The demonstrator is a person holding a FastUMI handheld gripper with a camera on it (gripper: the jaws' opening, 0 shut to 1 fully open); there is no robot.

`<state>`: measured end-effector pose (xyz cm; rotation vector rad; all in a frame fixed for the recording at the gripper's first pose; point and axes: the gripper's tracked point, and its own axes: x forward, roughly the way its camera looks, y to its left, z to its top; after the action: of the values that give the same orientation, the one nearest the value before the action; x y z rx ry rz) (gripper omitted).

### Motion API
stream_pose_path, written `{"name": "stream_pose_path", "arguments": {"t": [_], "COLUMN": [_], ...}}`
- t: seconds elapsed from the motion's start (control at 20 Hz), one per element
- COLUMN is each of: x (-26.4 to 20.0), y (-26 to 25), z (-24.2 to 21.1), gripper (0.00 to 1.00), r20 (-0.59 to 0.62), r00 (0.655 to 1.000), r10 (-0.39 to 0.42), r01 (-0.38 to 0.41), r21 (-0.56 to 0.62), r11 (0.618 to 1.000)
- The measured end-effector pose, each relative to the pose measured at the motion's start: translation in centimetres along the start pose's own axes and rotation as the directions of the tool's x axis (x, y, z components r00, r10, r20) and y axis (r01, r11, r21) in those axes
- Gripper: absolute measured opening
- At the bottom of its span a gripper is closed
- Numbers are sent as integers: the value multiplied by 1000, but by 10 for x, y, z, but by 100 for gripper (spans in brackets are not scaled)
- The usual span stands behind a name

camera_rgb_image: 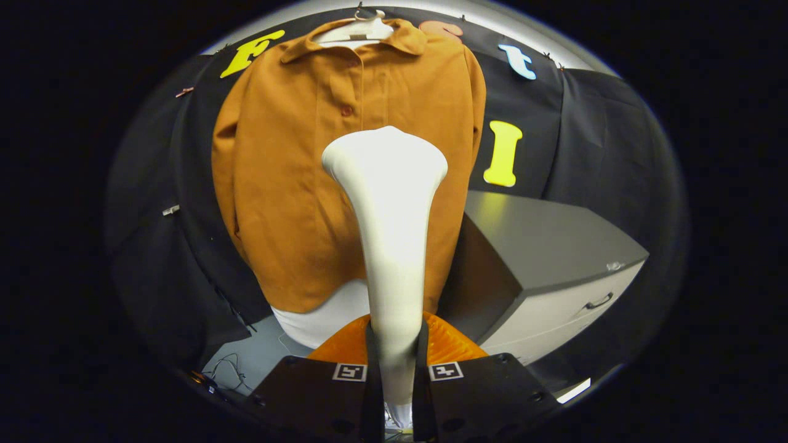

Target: Iron the clothes twice with a garment steamer, once on the left side and once on the right side.

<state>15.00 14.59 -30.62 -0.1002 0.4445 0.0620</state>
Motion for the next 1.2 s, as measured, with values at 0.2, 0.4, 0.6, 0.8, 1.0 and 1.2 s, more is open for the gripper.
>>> {"name": "stream_pose_path", "arguments": {"t": [0.2, 0.4, 0.6, 0.8, 1.0, 1.2], "x": [-18, -26, -17, 4, 22, 39], "y": [33, 71, 108, 132, 135, 128], "z": [64, 108, 136, 148, 150, 144], "gripper": [21, 21, 21, 21, 21, 21], "r20": [98, 162, 204, 211, 221, 215], "r00": [994, 984, 975, 975, 975, 975], "r10": [42, 71, 88, 67, 8, -45], "r01": [-39, -60, -70, -46, 18, 72], "r21": [-37, -76, -96, -104, -114, -119], "r11": [999, 995, 993, 994, 993, 990]}}
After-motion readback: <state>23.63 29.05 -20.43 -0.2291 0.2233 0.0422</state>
